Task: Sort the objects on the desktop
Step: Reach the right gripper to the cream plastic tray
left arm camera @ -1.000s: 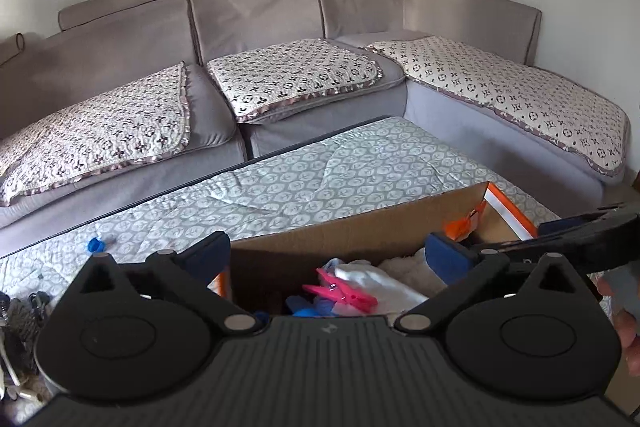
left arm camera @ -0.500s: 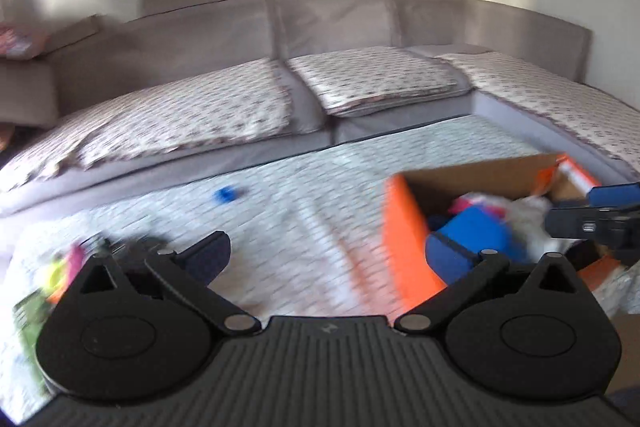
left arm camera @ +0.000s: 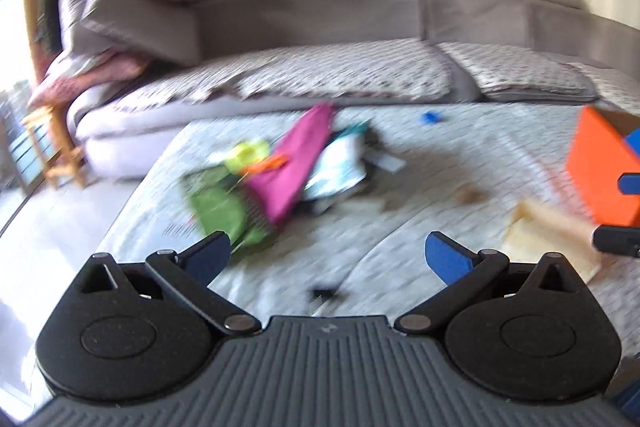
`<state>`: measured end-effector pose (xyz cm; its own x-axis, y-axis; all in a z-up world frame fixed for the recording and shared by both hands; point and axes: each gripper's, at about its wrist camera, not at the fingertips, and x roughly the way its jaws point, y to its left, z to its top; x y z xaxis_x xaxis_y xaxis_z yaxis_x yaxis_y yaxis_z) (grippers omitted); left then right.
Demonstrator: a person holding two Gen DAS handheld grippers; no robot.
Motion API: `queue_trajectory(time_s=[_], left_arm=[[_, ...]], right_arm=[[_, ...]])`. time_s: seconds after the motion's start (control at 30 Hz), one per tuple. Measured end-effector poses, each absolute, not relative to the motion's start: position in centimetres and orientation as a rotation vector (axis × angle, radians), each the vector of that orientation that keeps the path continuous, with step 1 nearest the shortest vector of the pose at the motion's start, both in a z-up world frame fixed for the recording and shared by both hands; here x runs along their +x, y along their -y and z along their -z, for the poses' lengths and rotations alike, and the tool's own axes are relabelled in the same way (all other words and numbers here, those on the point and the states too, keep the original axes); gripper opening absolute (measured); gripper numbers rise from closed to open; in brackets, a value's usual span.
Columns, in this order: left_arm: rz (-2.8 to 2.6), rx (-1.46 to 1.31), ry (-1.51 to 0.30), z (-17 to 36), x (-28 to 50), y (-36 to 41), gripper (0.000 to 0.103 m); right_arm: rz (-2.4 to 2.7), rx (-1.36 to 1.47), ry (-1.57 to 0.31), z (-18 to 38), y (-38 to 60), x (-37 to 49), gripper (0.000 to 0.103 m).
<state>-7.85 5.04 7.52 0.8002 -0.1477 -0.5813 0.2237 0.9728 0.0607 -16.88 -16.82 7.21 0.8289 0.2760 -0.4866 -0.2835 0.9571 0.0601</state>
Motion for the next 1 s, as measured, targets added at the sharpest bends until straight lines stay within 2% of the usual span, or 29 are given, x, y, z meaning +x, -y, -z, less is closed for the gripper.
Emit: queue_trajectory(time_s=[0.2, 0.43, 0.63, 0.93, 0.97, 1.0], left_arm=[[0.105, 0.085, -0.661, -5.0, -7.2, -5.8, 0.103], [0.202, 0.109, -0.598, -4.8, -3.0, 0.2, 0.103], [0.220, 0.160, -0.647, -3.7, 2.5, 5.9, 0.089], [0.217, 0.150, -0.674, -3.2, 6.6, 9.2, 0.087], [0.215, 0.142, -0.677, -3.2, 7.0, 9.4, 0.084], [0.216, 0.137, -0.679, -3.3, 7.3, 9.6, 0.083]], right_arm=[[-0.282, -0.053, -0.508, -5.4, 16.0, -15.3, 0.092], [-0.272, -0.103, -0.495, -4.0, 14.5, -15.7, 0.086], [-0.264, -0.102, -0.552, -2.8, 14.6, -15.5, 0.078], [-0.205, -0.058, -0.625, -1.8, 17.0, -13.9, 0.078], [-0.202, -0.053, -0.646, -1.6, 17.1, -13.7, 0.077], [-0.202, -0.052, -0.666, -1.4, 17.1, -13.7, 0.071]])
